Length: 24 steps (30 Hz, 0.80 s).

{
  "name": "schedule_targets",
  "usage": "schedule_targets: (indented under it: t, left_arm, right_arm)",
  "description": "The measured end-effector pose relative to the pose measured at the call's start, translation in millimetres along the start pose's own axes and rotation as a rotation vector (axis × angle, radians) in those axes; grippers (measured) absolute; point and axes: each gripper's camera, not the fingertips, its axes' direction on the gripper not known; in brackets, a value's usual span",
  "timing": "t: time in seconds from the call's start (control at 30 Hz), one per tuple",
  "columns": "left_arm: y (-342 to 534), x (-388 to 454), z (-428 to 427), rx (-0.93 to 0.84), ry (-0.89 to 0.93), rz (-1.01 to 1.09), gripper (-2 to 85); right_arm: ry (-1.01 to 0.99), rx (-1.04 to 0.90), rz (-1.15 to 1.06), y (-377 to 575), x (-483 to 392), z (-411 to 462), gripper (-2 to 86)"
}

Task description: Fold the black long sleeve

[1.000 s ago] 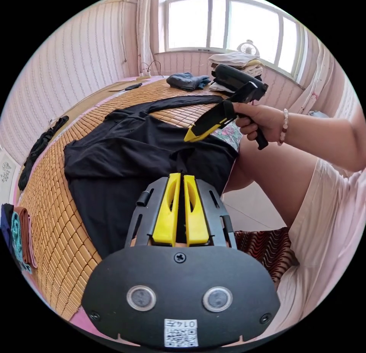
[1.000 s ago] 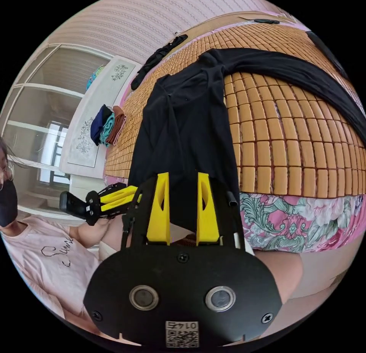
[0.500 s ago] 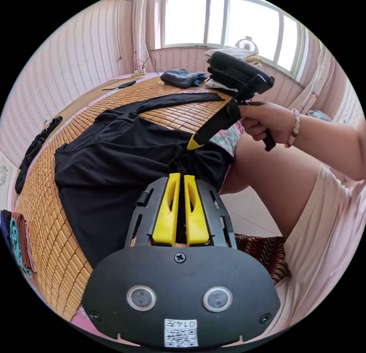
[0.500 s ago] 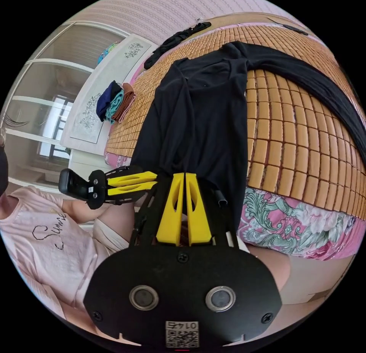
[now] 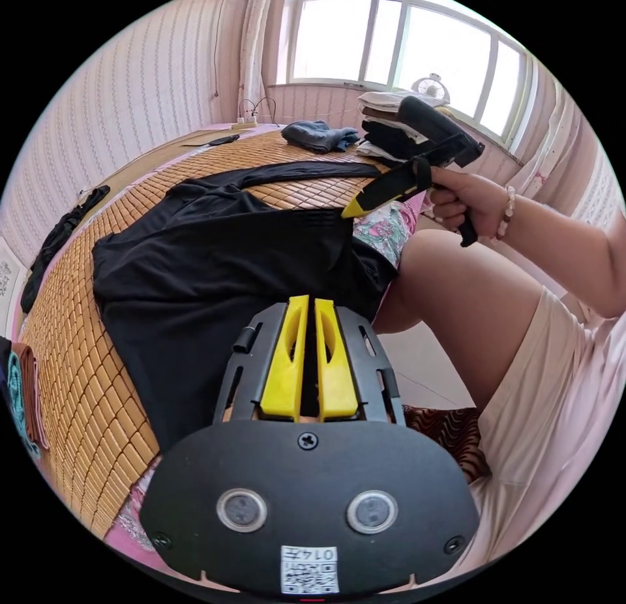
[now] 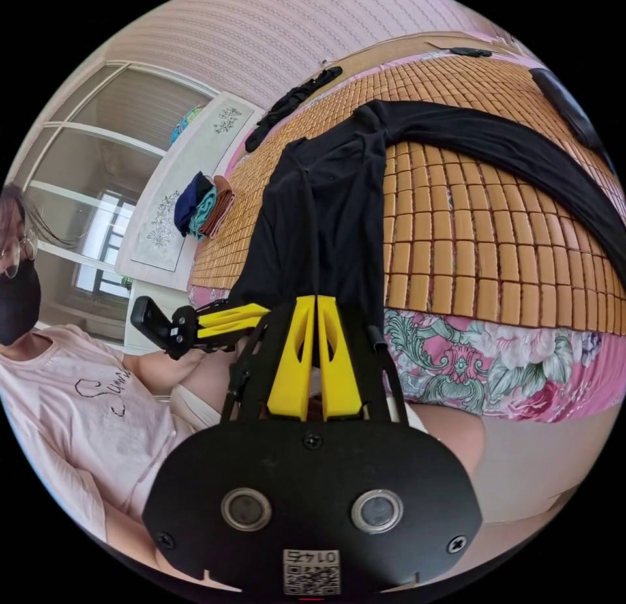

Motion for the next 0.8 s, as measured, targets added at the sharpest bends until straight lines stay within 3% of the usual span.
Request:
schedule_targets:
  t: [0.13, 0.33, 0.43, 0.53, 0.6, 0.67, 0.8]
  left_arm:
    - [9.2, -25.6, -15.1, -0.039, -0.109, -0.064, 2.4]
    - [56.6, -115.6, -37.6, -0.213, -0.187, -0.396, 8.0]
    - [75.2, -133.2, -38.6, -0.289, -0.151, -0.462, 8.9]
    - [77.4, -134.8, -25.6, -0.338, -0.074, -0.467, 8.4]
    - [70.0, -131.8, -19.9, -0.363, -0.133, -0.428, 6.8]
    - [59.2, -128.4, -13.6, -0.403, -0.148, -0.322, 2.5]
    - [46.4, -131.2, -16.1, -0.448, -0.152, -0.27, -0.5]
  right_arm:
    - [-0.001, 0.061, 0.036, 1.7, 9.1, -16.9, 0.6]
    - [0.264, -0.1, 0.103, 2.0, 15.9, -4.9, 4.0]
    - [0.226, -0.184, 0.134, 6.8, 21.6, 5.1, 6.9]
    - [0.241, -0.306, 0.105, -1.6, 18.0, 25.4, 6.2]
    - [0.316, -0.345, 0.066, -7.2, 11.4, 28.7, 2.6]
    - [0.25, -0.402, 0.058, -9.2, 13.0, 26.0, 1.3]
    - [0.177, -0.358, 0.088, -5.8, 18.2, -8.4, 0.5]
